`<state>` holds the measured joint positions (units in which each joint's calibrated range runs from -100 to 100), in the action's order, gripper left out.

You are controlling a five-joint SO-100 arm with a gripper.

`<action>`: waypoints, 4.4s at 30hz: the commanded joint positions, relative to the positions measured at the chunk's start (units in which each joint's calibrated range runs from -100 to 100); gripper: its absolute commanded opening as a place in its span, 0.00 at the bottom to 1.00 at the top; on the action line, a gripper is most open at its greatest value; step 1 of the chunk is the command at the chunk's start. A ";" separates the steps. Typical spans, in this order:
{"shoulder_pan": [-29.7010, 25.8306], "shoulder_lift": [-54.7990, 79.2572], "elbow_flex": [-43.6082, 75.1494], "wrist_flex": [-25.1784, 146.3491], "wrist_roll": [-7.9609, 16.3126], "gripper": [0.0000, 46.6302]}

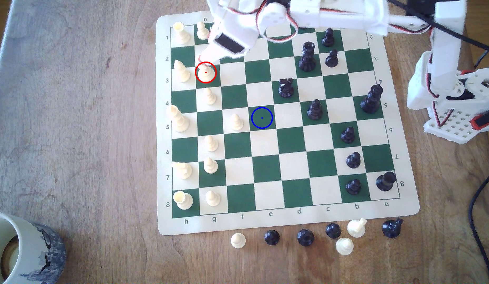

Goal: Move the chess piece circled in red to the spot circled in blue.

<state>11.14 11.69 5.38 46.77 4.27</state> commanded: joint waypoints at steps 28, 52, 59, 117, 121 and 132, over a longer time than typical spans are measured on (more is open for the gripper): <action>-0.46 7.58 7.68 -5.41 0.54 0.33; 0.09 8.85 6.77 -9.51 -0.29 0.29; -0.07 9.19 6.68 -9.51 -0.24 0.28; -8.12 -41.65 -47.08 -13.11 -2.10 0.00; -11.25 -39.36 -49.89 -15.08 -2.10 0.00; -12.35 -29.68 -50.44 -19.09 -2.44 0.00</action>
<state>-1.03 -18.06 -46.23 28.76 2.03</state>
